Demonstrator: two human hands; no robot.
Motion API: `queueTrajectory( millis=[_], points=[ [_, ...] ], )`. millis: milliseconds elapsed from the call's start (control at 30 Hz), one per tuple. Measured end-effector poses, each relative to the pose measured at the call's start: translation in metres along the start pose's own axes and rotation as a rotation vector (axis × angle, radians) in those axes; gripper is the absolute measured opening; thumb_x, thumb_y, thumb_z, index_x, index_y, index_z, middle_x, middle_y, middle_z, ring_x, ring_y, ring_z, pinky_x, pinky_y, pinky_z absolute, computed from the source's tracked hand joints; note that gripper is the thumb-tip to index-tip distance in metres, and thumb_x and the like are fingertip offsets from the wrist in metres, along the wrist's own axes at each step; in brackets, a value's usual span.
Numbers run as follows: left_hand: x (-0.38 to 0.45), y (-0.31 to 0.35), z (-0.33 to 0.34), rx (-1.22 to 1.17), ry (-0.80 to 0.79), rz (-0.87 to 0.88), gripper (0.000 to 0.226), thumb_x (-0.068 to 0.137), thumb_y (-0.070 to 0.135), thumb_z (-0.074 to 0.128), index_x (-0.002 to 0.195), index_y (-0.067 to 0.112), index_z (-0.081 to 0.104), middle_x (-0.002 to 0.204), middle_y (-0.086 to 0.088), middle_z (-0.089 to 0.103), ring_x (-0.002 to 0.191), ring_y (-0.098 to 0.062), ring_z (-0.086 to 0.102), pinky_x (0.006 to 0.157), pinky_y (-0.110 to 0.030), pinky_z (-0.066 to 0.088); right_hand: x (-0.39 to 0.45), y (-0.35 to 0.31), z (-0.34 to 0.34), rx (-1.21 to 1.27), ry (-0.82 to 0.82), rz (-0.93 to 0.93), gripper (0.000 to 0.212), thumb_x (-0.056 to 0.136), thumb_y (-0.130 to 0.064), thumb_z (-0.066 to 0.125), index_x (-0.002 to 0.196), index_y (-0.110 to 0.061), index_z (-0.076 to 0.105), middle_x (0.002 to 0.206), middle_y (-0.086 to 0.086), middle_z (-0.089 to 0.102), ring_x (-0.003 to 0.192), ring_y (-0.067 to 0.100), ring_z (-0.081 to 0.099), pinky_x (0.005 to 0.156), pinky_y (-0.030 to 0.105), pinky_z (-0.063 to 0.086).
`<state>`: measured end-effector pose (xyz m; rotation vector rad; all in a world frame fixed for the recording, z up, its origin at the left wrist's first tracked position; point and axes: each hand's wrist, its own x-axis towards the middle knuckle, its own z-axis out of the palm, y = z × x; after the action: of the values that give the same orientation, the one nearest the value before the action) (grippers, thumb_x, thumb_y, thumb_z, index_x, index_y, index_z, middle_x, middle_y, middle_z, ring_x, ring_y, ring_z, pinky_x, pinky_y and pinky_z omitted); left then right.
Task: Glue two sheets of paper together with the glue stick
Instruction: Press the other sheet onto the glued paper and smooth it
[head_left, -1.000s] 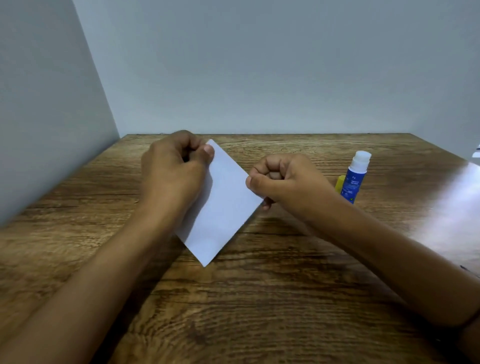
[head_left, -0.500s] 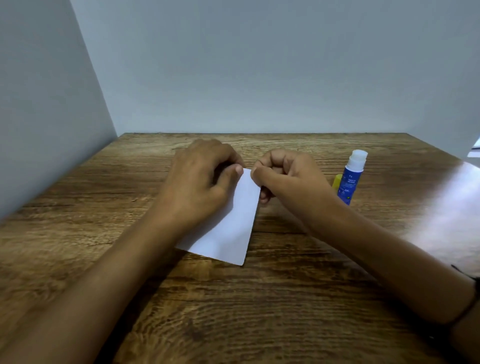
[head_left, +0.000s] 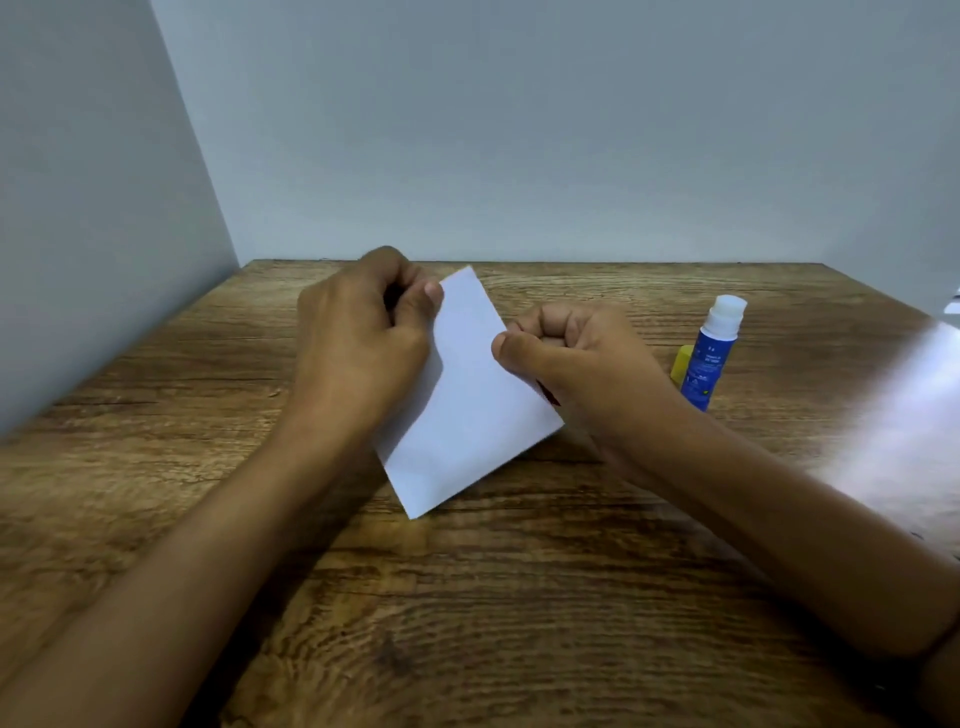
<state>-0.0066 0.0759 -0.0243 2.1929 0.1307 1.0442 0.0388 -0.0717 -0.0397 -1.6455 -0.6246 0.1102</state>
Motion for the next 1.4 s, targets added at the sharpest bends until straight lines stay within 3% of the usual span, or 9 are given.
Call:
queueTrajectory(
  millis=[167, 267, 333, 500, 767, 900, 1133, 1233, 1400],
  points=[
    [0.005, -0.009, -0.004, -0.061, 0.106, -0.13, 0.013, 0.083, 0.024, 0.05, 0.078, 0.014, 0.056, 0.066, 0.009, 0.055, 0.064, -0.011, 0.049, 0.056, -0.028, 0.037, -0.001, -0.002, -0.001, 0.012, -0.015, 0.026, 0.021, 0.081, -0.009, 0.059, 0.061, -0.015, 0.057, 0.054, 0.001, 0.06, 0.051, 0.013, 0.055, 0.048, 0.023, 0.046],
    [0.001, -0.01, -0.004, 0.189, -0.019, 0.106, 0.015, 0.082, 0.015, 0.049, 0.097, 0.015, 0.052, 0.088, 0.002, 0.058, 0.082, -0.017, 0.051, 0.066, -0.021, 0.031, -0.003, -0.003, -0.003, -0.231, -0.019, -0.01, 0.026, 0.079, -0.011, 0.058, 0.056, -0.019, 0.054, 0.047, -0.006, 0.05, 0.045, 0.006, 0.045, 0.046, 0.021, 0.04],
    [0.0, -0.007, -0.003, 0.3, -0.14, 0.309, 0.028, 0.08, 0.018, 0.048, 0.107, 0.014, 0.055, 0.106, -0.008, 0.058, 0.099, -0.026, 0.05, 0.081, -0.029, 0.031, -0.004, -0.006, -0.004, -0.405, -0.045, -0.078, 0.018, 0.078, -0.012, 0.058, 0.06, -0.018, 0.056, 0.046, -0.009, 0.045, 0.042, 0.002, 0.038, 0.044, 0.015, 0.034],
    [-0.003, 0.004, -0.003, 0.327, -0.378, 0.552, 0.025, 0.078, 0.024, 0.043, 0.081, 0.01, 0.063, 0.082, -0.008, 0.063, 0.083, -0.027, 0.053, 0.074, -0.035, 0.034, -0.004, -0.01, -0.004, -0.478, -0.074, -0.197, 0.014, 0.074, -0.01, 0.06, 0.062, -0.017, 0.057, 0.046, -0.01, 0.044, 0.044, 0.003, 0.039, 0.044, 0.01, 0.03],
    [-0.001, 0.005, -0.007, 0.32, -0.243, 0.441, 0.02, 0.079, 0.018, 0.041, 0.074, 0.006, 0.056, 0.069, -0.003, 0.054, 0.069, -0.02, 0.042, 0.062, -0.027, 0.018, 0.003, -0.008, -0.008, -0.235, -0.078, -0.12, 0.021, 0.08, -0.009, 0.058, 0.06, -0.016, 0.059, 0.048, -0.004, 0.056, 0.046, 0.006, 0.053, 0.052, 0.02, 0.048],
    [0.0, 0.004, -0.01, 0.281, -0.182, 0.369, 0.022, 0.078, 0.017, 0.039, 0.074, 0.005, 0.057, 0.068, -0.003, 0.053, 0.067, -0.02, 0.042, 0.057, -0.028, 0.015, 0.005, -0.007, -0.009, -0.089, -0.07, -0.063, 0.026, 0.08, -0.005, 0.058, 0.057, -0.017, 0.056, 0.041, -0.007, 0.058, 0.042, 0.005, 0.054, 0.047, 0.017, 0.046],
    [-0.003, 0.002, -0.009, 0.233, -0.377, 0.28, 0.028, 0.071, 0.032, 0.039, 0.068, 0.013, 0.059, 0.06, 0.002, 0.057, 0.059, -0.008, 0.049, 0.05, -0.019, 0.029, 0.003, -0.003, -0.007, -0.129, -0.012, -0.084, 0.023, 0.079, -0.009, 0.058, 0.058, -0.016, 0.055, 0.045, -0.009, 0.055, 0.046, 0.006, 0.053, 0.048, 0.021, 0.045],
    [-0.006, 0.004, -0.007, 0.19, -0.477, 0.326, 0.029, 0.083, 0.037, 0.044, 0.074, 0.013, 0.059, 0.066, -0.001, 0.059, 0.063, -0.01, 0.049, 0.054, -0.027, 0.033, 0.001, -0.002, -0.004, -0.191, -0.057, -0.104, 0.018, 0.079, -0.02, 0.063, 0.064, -0.011, 0.059, 0.056, 0.008, 0.054, 0.054, 0.016, 0.052, 0.053, 0.028, 0.047],
    [-0.006, 0.004, -0.005, 0.093, -0.418, 0.247, 0.022, 0.085, 0.025, 0.051, 0.066, 0.016, 0.056, 0.057, 0.002, 0.054, 0.058, -0.009, 0.047, 0.05, -0.02, 0.031, 0.0, -0.004, -0.001, -0.162, -0.039, -0.095, 0.02, 0.08, -0.018, 0.062, 0.062, -0.011, 0.056, 0.059, 0.013, 0.051, 0.056, 0.02, 0.048, 0.053, 0.031, 0.047]
  ],
)
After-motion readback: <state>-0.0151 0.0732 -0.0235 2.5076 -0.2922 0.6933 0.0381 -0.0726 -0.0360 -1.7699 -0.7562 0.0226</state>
